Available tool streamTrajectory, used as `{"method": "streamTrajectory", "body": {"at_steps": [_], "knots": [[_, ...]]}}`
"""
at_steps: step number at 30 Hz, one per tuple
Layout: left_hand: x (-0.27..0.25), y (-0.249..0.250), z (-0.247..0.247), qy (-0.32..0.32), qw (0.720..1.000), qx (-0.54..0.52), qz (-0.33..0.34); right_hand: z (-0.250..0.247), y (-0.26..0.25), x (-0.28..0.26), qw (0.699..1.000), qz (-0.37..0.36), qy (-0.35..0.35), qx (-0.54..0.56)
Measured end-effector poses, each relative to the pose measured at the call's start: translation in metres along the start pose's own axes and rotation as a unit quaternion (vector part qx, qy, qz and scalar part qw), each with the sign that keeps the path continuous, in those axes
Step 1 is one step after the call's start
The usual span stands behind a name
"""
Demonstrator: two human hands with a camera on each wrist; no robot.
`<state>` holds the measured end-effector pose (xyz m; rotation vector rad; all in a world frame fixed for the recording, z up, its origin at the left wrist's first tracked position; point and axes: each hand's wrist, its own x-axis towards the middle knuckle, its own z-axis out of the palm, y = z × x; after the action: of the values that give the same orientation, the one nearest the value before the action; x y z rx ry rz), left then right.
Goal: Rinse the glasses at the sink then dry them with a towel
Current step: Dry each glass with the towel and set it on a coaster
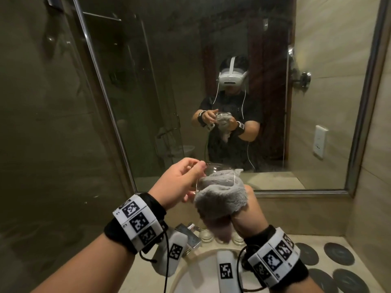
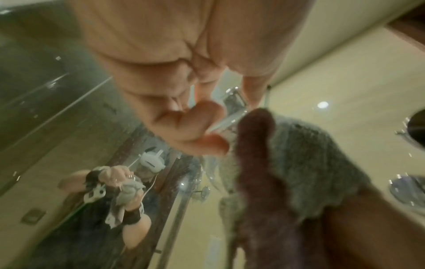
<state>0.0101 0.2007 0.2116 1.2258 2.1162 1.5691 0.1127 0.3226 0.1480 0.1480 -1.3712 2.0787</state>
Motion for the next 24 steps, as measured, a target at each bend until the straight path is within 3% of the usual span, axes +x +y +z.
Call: {"method": "streamTrajectory", "body": {"at_steps": [2, 5, 6, 8, 10, 11, 13, 16, 18, 20, 22, 24], "knots": [[-0.003, -0.003, -0.004, -0.009, 0.997, 0.041, 0.063, 0.003, 0.002, 0.001, 0.998, 0.041, -0.005, 0.039], [-0.006, -0.009, -0.006, -0.012, 0.976, 0.119, 0.182, 0.004, -0.005, 0.006, 0.992, 0.031, -0.034, 0.120], [-0.006, -0.009, -0.005, -0.004, 0.978, 0.109, 0.179, 0.004, -0.009, 0.007, 0.990, 0.023, -0.053, 0.129], [-0.007, -0.005, -0.003, 0.010, 0.996, 0.012, 0.093, 0.006, -0.015, 0.009, 0.994, -0.011, -0.071, 0.081], [-0.004, -0.001, -0.001, 0.023, 0.997, -0.077, -0.012, 0.005, -0.016, 0.011, 0.994, -0.073, -0.046, -0.064], [-0.003, -0.001, -0.002, 0.035, 0.995, -0.088, -0.026, 0.007, -0.016, 0.013, 0.987, -0.090, -0.037, -0.126], [-0.005, 0.001, -0.003, 0.046, 0.997, -0.063, 0.009, 0.010, -0.015, 0.014, 0.986, -0.084, -0.038, -0.136], [-0.012, 0.002, -0.004, 0.010, 0.994, -0.024, 0.111, 0.017, -0.018, 0.011, 0.995, 0.018, -0.072, 0.067], [-0.013, 0.002, -0.001, 0.018, 0.991, -0.002, 0.135, 0.018, -0.022, 0.012, 0.991, 0.032, -0.061, 0.119], [-0.009, -0.001, -0.001, 0.041, 0.994, -0.051, 0.090, 0.017, -0.023, 0.016, 0.997, -0.011, -0.064, 0.029], [-0.003, -0.004, -0.005, 0.047, 0.986, -0.161, 0.006, 0.016, -0.024, 0.021, 0.982, -0.084, -0.066, -0.157], [0.002, -0.004, -0.010, 0.075, 0.979, -0.188, -0.012, 0.019, -0.024, 0.027, 0.972, -0.096, -0.084, -0.198]]}}
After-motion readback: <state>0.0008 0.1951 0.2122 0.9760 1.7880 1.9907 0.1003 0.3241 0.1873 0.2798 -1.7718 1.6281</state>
